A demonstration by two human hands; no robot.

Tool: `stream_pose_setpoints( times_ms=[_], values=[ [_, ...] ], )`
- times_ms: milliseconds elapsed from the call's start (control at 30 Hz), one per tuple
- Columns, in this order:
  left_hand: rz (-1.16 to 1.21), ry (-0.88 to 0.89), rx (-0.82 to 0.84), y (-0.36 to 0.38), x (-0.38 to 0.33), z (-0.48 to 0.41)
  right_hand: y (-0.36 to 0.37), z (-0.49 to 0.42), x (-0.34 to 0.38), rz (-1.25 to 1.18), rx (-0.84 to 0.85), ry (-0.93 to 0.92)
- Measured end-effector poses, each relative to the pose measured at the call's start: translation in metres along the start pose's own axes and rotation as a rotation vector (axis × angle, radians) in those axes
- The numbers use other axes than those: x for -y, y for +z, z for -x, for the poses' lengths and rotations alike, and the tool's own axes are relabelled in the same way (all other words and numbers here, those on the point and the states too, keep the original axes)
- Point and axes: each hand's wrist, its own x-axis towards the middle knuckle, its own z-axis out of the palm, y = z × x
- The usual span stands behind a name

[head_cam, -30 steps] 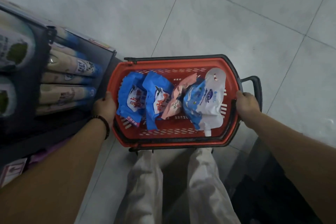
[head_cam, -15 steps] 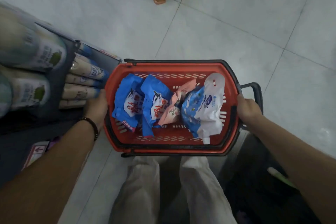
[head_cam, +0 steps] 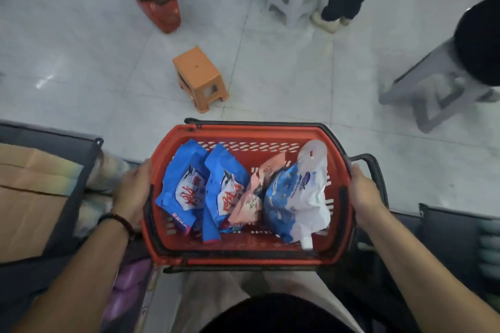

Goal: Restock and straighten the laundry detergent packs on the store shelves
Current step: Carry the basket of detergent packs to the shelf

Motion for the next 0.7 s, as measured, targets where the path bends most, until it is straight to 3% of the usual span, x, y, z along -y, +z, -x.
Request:
stream_pose_setpoints(
  times_ms=[100,333,500,700],
  values=[
    [-0.079,0.193,0.011,-0.012,-0.043,0.029,-0.024,0.038,-0.011,-0.102,-0.062,0.011],
    [-0.174,0.455,0.156,-0.019,-0.093,0.055,-0.05,0.139,-0.087,-0.436,-0.259,0.089],
    [-0.159,0.526,0.28,-0.018,-0.118,0.097,-0.057,0.219,-0.148,-0.505,-0.451,0.206],
    [-0.312,0.677,0.456,-0.003,-0.115,0.161,-0.067,0.31,-0.225,-0.547,-0.602,0.321]
  ],
)
